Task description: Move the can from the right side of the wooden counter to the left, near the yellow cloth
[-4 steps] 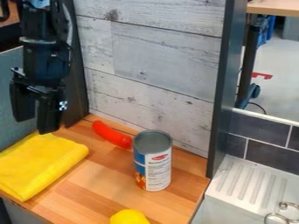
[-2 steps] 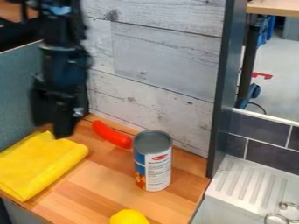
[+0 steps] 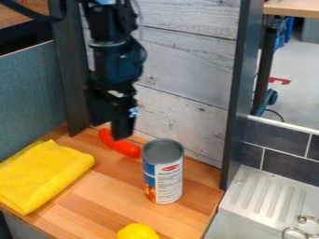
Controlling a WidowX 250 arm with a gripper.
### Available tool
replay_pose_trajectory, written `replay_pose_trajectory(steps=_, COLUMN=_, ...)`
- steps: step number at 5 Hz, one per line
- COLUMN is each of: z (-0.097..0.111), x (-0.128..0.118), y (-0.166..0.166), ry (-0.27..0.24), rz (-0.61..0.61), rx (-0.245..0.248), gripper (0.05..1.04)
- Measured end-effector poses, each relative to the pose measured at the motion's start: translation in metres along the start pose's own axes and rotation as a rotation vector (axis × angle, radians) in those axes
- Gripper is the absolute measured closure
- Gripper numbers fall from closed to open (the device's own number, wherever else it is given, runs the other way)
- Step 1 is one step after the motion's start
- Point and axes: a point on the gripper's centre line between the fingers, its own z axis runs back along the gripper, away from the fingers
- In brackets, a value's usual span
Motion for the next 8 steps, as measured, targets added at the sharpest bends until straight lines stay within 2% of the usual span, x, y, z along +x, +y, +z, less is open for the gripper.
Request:
replay_pose_trajectory(steps=1, z=0.002, x=0.025, y=-0.015, ry=-0.119, rz=-0.036, rx=-0.023, gripper=0.084)
replay_pose_trajectory(steps=2, z=-0.001, x=0.047, y=-0.022, ry=-0.213, rz=-0.114, rx=-0.003, gripper=0.085)
replay_pose_trajectory(steps=3, z=-0.008, x=0.066, y=-0.025, ry=-0.283, rz=-0.17, rx=-0.02, gripper=0.085)
replay_pose_trajectory(steps=4, z=-0.016, x=0.081, y=-0.023, ry=-0.317, rz=-0.24, rx=-0.019, gripper=0.085)
replay_pose_trajectory(steps=5, z=-0.024, x=0.088, y=-0.019, ry=-0.314, rz=-0.249, rx=-0.013, gripper=0.084)
replay_pose_trajectory(steps=6, z=-0.037, x=0.092, y=-0.021, ry=-0.285, rz=-0.271, rx=0.005, gripper=0.084)
replay_pose_trajectory(steps=8, z=-0.046, x=0.1, y=-0.024, ry=-0.302, rz=-0.26, rx=-0.006, gripper=0.085)
